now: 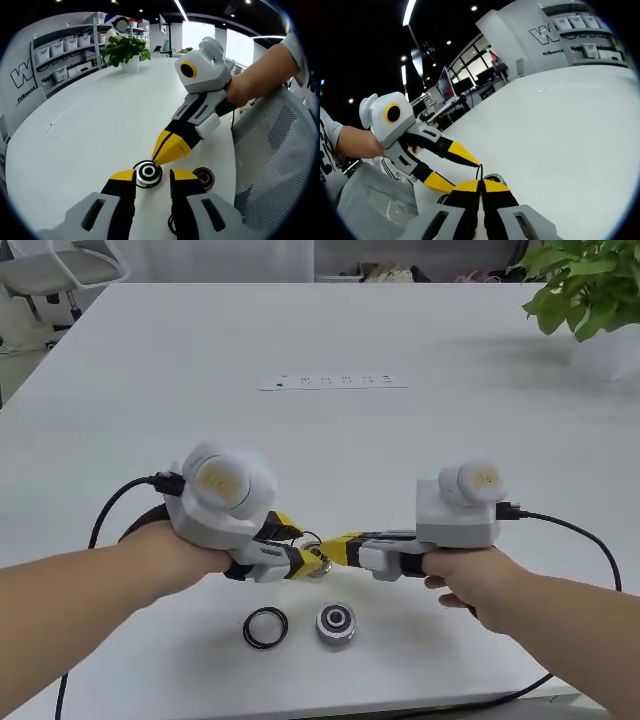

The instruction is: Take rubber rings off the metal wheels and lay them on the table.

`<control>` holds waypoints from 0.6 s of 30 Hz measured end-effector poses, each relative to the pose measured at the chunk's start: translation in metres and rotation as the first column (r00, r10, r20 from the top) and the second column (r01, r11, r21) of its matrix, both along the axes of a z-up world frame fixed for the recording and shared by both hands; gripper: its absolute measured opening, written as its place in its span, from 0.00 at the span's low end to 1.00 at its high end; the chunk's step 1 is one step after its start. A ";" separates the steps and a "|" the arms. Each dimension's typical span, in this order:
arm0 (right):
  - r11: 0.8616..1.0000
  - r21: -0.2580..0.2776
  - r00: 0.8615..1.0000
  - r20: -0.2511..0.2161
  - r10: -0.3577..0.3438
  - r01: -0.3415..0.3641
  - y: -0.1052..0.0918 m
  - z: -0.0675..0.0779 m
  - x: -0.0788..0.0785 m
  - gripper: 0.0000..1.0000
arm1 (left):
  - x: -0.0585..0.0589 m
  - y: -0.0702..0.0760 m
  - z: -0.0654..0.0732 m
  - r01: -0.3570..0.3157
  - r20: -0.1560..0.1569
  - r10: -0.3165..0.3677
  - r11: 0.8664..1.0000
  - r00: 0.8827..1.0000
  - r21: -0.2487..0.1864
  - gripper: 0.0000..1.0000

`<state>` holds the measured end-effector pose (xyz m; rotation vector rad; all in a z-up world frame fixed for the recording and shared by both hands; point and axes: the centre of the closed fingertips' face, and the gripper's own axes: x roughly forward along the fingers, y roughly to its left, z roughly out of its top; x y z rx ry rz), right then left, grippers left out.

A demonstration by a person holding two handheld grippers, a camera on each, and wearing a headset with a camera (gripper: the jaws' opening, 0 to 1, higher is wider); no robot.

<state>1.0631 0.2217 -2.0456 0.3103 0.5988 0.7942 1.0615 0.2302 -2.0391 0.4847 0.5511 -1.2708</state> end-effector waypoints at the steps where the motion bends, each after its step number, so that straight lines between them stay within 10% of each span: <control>1: 1.000 0.002 1.000 0.003 0.000 0.000 0.000 0.001 0.000 0.00 | -0.001 0.001 0.004 -0.001 0.001 0.001 1.000 1.000 -0.012 0.26; 18: 0.998 0.049 0.999 0.034 0.034 -0.036 0.011 0.028 -0.009 0.00 | -0.016 0.032 0.034 -0.019 0.002 0.019 0.996 1.000 -0.087 0.42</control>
